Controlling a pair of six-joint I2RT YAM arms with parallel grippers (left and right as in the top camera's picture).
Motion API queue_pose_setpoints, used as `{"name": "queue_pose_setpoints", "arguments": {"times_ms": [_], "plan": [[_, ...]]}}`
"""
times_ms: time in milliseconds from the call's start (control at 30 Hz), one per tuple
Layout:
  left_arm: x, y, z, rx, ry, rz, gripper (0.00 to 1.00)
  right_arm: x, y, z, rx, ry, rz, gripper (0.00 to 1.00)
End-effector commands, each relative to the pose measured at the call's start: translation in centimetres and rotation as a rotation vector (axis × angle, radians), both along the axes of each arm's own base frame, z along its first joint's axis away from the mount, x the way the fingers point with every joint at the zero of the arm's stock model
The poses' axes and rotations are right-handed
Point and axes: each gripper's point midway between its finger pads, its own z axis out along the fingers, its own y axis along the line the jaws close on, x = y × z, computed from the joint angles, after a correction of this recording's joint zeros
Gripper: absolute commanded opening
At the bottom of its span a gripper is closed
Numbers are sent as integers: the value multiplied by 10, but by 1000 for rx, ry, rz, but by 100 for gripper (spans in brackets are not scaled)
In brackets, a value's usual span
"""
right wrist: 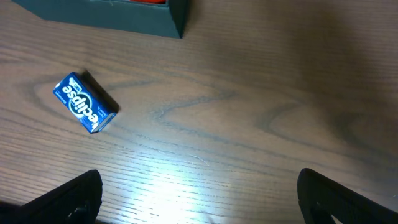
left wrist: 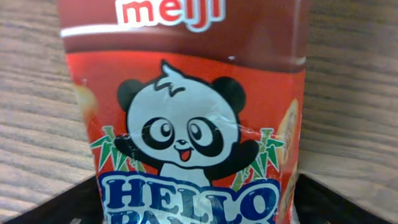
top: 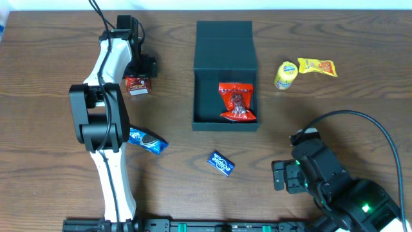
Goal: Pack container
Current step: 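Grasp the Hello Panda box with the left gripper and lift it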
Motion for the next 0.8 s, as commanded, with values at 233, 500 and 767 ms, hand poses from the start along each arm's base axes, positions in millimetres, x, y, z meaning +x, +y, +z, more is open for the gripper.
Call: {"name": "queue_pose_setpoints", "arguments": {"times_ms": [233,500,767], "plan": [[2,-1,-4,18,7,-17,75,0,0,0,7,0,-11,99],[2,-4,-4,17,10,-24,69,0,0,0,7,0,-11,99],[0,-8,-4,10,16,-30,57,0,0,0,7,0,-11,99]]}}
